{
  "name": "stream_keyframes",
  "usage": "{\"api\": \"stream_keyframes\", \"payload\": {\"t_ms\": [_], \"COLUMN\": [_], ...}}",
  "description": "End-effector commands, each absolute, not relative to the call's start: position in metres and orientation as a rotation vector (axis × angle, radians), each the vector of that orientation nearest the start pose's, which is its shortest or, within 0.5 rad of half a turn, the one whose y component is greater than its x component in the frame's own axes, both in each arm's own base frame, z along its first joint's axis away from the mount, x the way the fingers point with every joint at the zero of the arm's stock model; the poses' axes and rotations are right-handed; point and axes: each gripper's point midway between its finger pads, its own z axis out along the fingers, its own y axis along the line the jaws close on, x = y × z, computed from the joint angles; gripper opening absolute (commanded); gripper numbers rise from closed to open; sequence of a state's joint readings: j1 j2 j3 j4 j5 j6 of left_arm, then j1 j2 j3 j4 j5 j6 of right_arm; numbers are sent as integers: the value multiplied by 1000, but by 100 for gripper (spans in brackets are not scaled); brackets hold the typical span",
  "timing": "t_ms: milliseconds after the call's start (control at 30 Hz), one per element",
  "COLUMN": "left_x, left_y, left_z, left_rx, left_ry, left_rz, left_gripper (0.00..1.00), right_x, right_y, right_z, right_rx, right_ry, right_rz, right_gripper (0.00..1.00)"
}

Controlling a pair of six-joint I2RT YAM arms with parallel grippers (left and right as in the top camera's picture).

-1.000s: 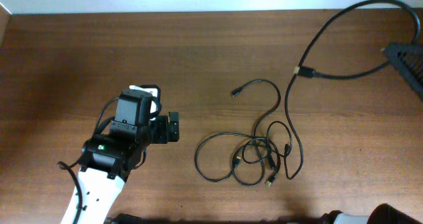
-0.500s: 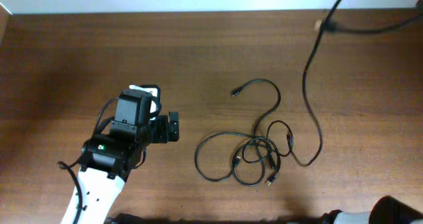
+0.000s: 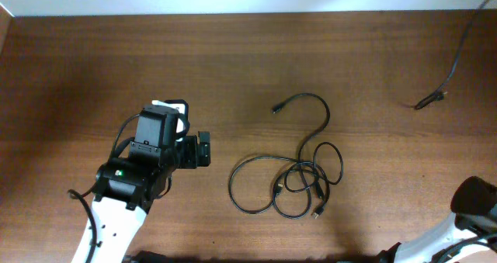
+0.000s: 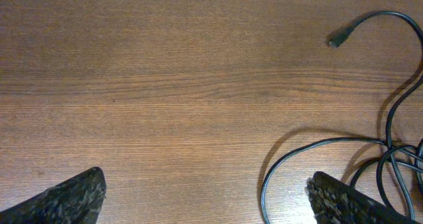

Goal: Untangle cables

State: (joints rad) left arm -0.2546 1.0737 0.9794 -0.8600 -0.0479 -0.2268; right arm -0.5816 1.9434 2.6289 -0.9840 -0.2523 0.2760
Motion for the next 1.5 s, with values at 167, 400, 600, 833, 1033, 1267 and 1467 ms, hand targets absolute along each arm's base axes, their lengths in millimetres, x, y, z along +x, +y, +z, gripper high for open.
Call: {"api": "stream_keyframes", "payload": {"t_ms": [167, 400, 600, 833, 1033, 1267, 1467], "left_x": [279, 279, 279, 279, 279, 279, 279], "left_y": [-64, -64, -64, -64, -64, -64, -64], "left_z": [182, 182, 182, 182, 182, 182, 182], "left_rx": [34, 34, 34, 34, 34, 34, 34], "left_ry": [2526, 2526, 2526, 2526, 2526, 2526, 2526], "left_rz": [-135, -135, -135, -135, -135, -135, -135], "left_gripper": [99, 99, 99, 99, 99, 99, 99], "right_x": [326, 344, 327, 317, 322, 320, 333], "right_y": [-419, -438, -433, -408, -388, -186, -20], "right_z": [501, 379, 218, 141, 217, 369, 340], "right_rx": [891, 1098, 1386, 1481, 1344, 705, 191], "right_ry": [1524, 1778, 2049, 2167, 2069, 2101, 2438], "right_rz": [-311, -166, -69, 51, 90, 477, 725], "right_gripper": [4, 4, 4, 98, 98, 98, 99]}}
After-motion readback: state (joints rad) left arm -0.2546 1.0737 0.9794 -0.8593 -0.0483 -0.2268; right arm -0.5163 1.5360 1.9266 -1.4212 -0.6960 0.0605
